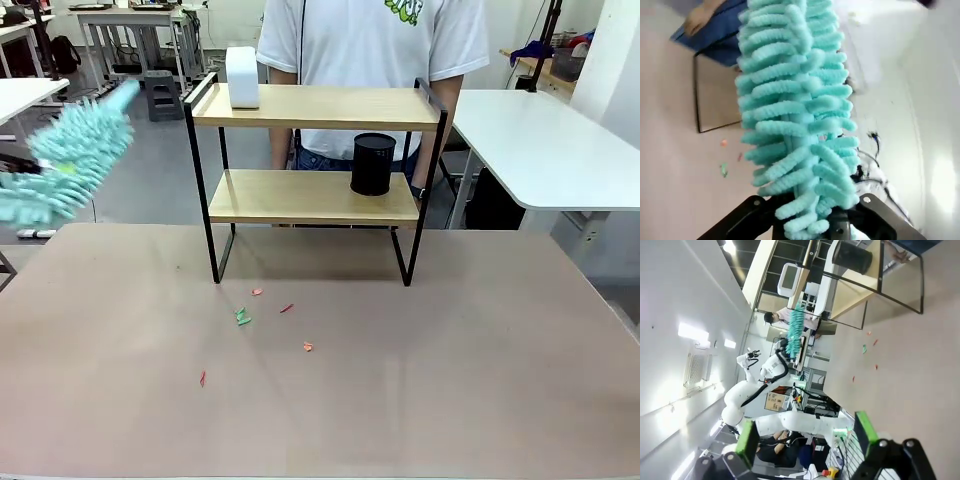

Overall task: Clean the shelf.
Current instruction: Hand the Duster back to the human.

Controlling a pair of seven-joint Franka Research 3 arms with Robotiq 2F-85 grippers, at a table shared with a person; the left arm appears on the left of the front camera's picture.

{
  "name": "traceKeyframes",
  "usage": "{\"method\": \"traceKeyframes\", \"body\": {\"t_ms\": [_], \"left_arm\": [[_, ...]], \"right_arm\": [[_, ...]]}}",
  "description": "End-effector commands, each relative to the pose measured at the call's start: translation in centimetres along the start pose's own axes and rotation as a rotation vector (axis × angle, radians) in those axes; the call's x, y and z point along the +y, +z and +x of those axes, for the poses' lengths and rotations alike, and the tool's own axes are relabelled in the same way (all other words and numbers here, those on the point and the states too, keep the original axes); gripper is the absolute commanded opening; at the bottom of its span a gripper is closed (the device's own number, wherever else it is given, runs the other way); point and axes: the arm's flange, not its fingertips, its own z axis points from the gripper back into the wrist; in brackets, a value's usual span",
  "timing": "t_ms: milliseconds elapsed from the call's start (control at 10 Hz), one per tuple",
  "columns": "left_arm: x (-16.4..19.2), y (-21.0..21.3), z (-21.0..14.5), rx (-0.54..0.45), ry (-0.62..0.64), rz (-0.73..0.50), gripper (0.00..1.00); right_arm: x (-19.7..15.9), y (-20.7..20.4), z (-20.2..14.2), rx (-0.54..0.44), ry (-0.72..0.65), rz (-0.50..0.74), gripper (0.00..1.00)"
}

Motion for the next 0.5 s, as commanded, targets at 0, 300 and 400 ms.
{"method": "traceKeyframes", "body": {"t_ms": [0,300,400], "left_arm": [[-0.8,-2.4,1.7,-0.018,0.161,0.053,0.0],[0.0,0.0,0.0,0.0,0.0,0.0,0.0],[0.0,0.0,0.0,0.0,0.0,0.0,0.0]], "right_arm": [[0.1,0.1,-0.3,0.004,0.01,0.0,1.0],[0.1,0.1,-0.3,0.004,0.01,0.0,1.0],[0.1,0.1,-0.3,0.004,0.01,0.0,1.0]]}}
